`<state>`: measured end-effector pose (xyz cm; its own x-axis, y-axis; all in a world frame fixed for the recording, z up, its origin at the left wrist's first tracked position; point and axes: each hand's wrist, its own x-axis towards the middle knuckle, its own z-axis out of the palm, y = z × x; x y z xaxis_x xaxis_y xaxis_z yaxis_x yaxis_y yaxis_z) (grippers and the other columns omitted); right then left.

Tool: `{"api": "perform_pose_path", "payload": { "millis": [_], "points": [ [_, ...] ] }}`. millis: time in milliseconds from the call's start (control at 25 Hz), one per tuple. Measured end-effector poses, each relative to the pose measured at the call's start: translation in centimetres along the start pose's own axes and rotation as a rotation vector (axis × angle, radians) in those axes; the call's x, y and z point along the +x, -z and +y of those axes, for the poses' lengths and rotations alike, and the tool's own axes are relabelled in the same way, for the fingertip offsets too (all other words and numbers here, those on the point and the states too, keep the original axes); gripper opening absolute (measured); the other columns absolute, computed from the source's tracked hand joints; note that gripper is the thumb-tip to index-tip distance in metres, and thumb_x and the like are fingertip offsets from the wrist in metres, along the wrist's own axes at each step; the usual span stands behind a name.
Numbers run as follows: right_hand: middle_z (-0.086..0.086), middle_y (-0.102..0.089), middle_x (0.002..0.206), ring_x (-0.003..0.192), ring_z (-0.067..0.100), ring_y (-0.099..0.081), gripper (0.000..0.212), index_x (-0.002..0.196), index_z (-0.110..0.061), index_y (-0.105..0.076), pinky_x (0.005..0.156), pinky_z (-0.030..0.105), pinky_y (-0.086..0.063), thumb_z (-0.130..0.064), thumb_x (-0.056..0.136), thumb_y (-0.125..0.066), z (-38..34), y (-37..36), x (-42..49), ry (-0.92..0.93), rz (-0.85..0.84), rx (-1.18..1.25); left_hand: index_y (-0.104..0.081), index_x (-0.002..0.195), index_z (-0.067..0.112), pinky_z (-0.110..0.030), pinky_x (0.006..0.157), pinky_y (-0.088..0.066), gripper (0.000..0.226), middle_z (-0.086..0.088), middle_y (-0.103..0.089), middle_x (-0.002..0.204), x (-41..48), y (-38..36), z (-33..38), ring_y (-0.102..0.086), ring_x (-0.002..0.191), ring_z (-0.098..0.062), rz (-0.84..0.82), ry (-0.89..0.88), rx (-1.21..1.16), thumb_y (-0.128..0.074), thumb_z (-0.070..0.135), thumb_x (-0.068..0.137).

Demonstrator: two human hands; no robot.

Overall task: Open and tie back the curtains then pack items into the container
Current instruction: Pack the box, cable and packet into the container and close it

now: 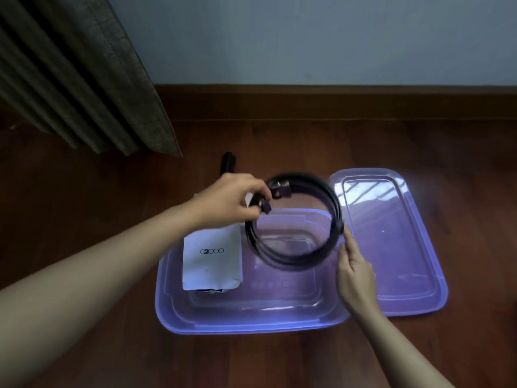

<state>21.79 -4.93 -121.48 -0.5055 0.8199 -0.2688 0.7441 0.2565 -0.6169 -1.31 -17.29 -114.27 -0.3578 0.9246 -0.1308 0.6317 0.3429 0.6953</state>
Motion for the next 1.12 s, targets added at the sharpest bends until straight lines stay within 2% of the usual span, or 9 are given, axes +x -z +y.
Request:
{"api": "perform_pose_path", "payload": {
  "millis": [80, 200, 280, 520, 680, 800, 880, 1000, 1120],
  "points": [
    [0.025, -0.066, 0.091, 0.088, 0.047, -0.057, 0.046, 0.139, -0.052, -0.028, 0.070, 0.043, -0.036, -0.027, 0.100, -0.032, 0.2, 0.0, 0.1, 0.001, -0.003, 0.013, -0.063, 0.104, 0.018, -0.025, 0.066, -0.046, 0.024, -0.005, -0.055, 0.103, -0.5, -1.8, 0.5, -0.056, 0.070, -0.017, -0.113, -0.166, 0.358, -0.059, 0.011, 0.082],
    [0.023, -0.067, 0.098, 0.091, 0.045, -0.056, 0.046, 0.139, -0.052, -0.029, 0.074, 0.043, -0.037, -0.028, 0.100, -0.031, 0.3, -0.2, 0.2, -0.008, 0.000, 0.023, -0.053, 0.102, 0.014, -0.035, 0.050, -0.029, 0.019, -0.010, -0.046, 0.110, -0.8, -4.2, 1.3, -0.039, 0.063, -0.028, -0.237, -0.113, 0.670, -0.046, 0.008, 0.085],
    [0.019, -0.069, 0.102, 0.092, 0.044, -0.057, 0.046, 0.139, -0.052, -0.029, 0.073, 0.041, -0.037, -0.028, 0.100, -0.032, 0.3, -0.3, 0.2, -0.011, 0.006, 0.024, -0.053, 0.103, 0.011, -0.034, 0.048, -0.024, 0.020, -0.011, -0.046, 0.110, -0.6, -5.3, 1.5, -0.033, 0.061, -0.026, -0.306, -0.073, 0.705, -0.044, 0.006, 0.085],
    [0.010, -0.071, 0.105, 0.088, 0.042, -0.060, 0.046, 0.138, -0.054, -0.025, 0.070, 0.038, -0.036, -0.031, 0.099, -0.032, 1.0, -1.0, 0.3, -0.002, 0.015, -0.015, -0.048, 0.119, 0.008, -0.038, 0.062, -0.032, 0.033, -0.016, -0.052, 0.108, 1.2, -7.8, 0.1, -0.057, 0.090, -0.035, -0.336, -0.080, 0.780, -0.039, -0.003, 0.089],
    [0.009, -0.071, 0.105, 0.090, 0.041, -0.060, 0.045, 0.138, -0.054, -0.025, 0.071, 0.038, -0.035, -0.032, 0.099, -0.031, 1.0, -1.1, 0.5, -0.016, 0.008, -0.017, -0.042, 0.127, 0.015, -0.039, 0.063, -0.039, 0.039, -0.017, -0.058, 0.104, 1.2, -8.7, -0.8, -0.060, 0.090, -0.037, -0.412, -0.065, 0.800, -0.041, 0.004, 0.089],
    [0.008, -0.071, 0.105, 0.091, 0.041, -0.060, 0.045, 0.138, -0.054, -0.025, 0.072, 0.039, -0.037, -0.031, 0.099, -0.031, 1.0, -1.1, 0.4, -0.017, 0.009, -0.027, -0.056, 0.106, 0.020, -0.032, 0.060, -0.040, 0.032, -0.011, -0.066, 0.087, 1.2, -6.5, -0.5, -0.060, 0.079, -0.034, -0.258, -0.104, 0.563, -0.044, 0.026, 0.076],
    [0.008, -0.072, 0.104, 0.090, 0.040, -0.061, 0.046, 0.138, -0.054, -0.025, 0.074, 0.040, -0.040, -0.031, 0.099, -0.032, 1.1, -1.2, 0.4, -0.019, 0.009, -0.018, -0.063, 0.086, 0.018, -0.031, 0.059, -0.044, 0.033, -0.006, -0.067, 0.073, 2.1, -4.1, -0.7, -0.060, 0.068, -0.030, 0.107, -0.109, 0.311, -0.038, 0.033, 0.070],
    [0.009, -0.072, 0.102, 0.089, 0.040, -0.061, 0.046, 0.138, -0.053, -0.024, 0.075, 0.041, -0.043, -0.029, 0.099, -0.033, 1.0, -1.2, 0.4, -0.020, 0.003, -0.025, -0.064, 0.099, 0.017, -0.039, 0.073, -0.050, 0.029, -0.013, -0.065, 0.094, 5.0, -1.2, -4.5, -0.061, 0.085, -0.034, 0.405, 0.165, 0.240, -0.044, 0.025, 0.078],
    [0.009, -0.072, 0.101, 0.088, 0.041, -0.061, 0.047, 0.139, -0.052, -0.025, 0.074, 0.041, -0.043, -0.029, 0.099, -0.034, 1.0, -1.2, 0.3, -0.019, 0.006, -0.024, -0.046, 0.134, 0.025, -0.040, 0.090, -0.044, 0.043, -0.024, -0.048, 0.123, 5.9, -1.0, -8.9, -0.052, 0.107, -0.044, 0.106, 0.551, 0.376, -0.047, 0.020, 0.091]
  ]
}}
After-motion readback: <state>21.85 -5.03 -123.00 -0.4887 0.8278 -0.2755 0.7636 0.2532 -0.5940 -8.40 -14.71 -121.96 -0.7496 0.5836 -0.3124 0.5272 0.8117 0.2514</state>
